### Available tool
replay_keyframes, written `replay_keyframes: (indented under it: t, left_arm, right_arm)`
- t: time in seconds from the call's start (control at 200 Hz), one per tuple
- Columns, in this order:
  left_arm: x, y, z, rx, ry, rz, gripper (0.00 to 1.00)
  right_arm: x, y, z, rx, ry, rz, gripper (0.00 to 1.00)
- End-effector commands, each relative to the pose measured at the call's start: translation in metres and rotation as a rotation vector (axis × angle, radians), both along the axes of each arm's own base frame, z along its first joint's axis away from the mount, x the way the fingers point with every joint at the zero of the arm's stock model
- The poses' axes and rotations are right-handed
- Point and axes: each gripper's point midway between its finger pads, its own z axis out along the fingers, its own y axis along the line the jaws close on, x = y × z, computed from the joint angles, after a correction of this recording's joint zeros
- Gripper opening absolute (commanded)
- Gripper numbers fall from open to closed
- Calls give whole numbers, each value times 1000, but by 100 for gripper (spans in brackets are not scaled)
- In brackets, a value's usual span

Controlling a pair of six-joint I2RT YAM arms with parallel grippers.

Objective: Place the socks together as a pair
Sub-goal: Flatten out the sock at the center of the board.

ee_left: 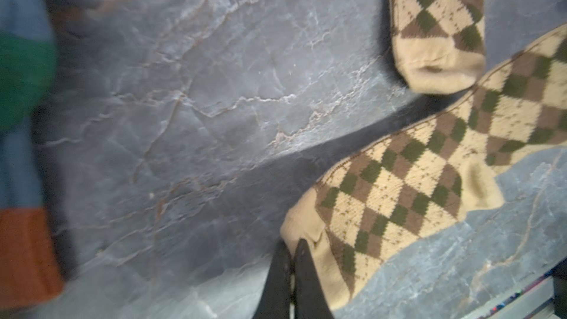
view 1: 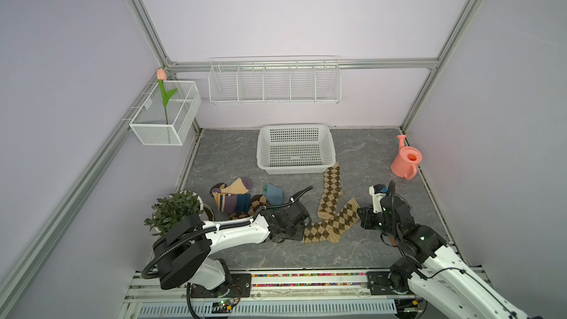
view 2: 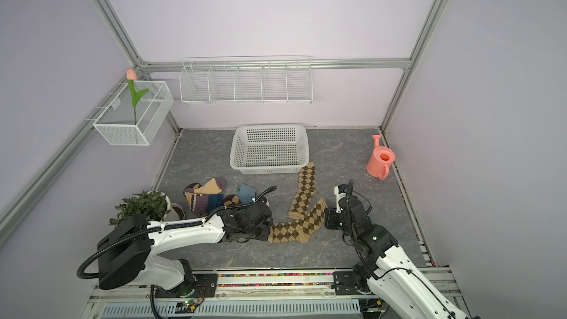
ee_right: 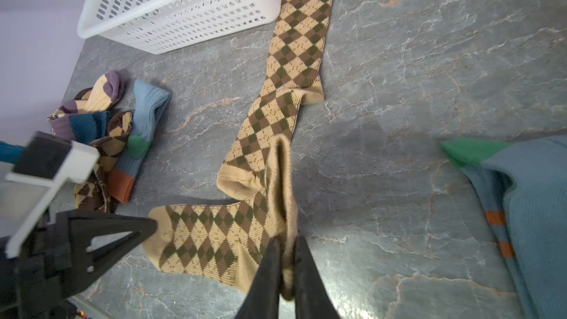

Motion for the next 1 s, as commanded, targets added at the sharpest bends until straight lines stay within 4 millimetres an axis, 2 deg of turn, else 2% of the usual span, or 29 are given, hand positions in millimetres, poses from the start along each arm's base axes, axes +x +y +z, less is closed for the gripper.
replay_keyframes:
  t: [0.0, 0.135, 0.285, 0.47, 0.605, 0.715, 0.795, 0.92, 0.995]
  left_arm:
    - [8, 12, 31, 90, -61, -17, 0]
    - [7, 17, 34, 200, -41, -83, 0]
    - [6, 23, 19, 312, 0, -116, 0]
    - [1, 28, 14, 303, 29, -125, 0]
    - [6, 37, 13, 300, 26, -106, 0]
    - [15, 32, 15, 255, 15, -83, 28]
    - [21, 24, 23, 223, -3, -71, 42]
    - [31, 16, 47, 181, -58, -42, 54]
    - [37, 11, 64, 139, -92, -29, 55]
  right_arm:
    - [-16, 5, -18, 43, 79, 27, 15]
    - [-27, 8, -29, 78, 125, 43, 16]
    - [-39, 12, -36, 85, 176, 79, 17]
    - [-45, 10, -25, 92, 164, 90, 18]
    - [-45, 11, -42, 61, 206, 94, 23]
    - [-38, 8, -51, 32, 210, 72, 26]
    - [-33, 3, -51, 7, 186, 45, 31]
    - [-27, -5, -40, -13, 131, 6, 42]
    - [-23, -12, -28, -37, 83, -17, 48]
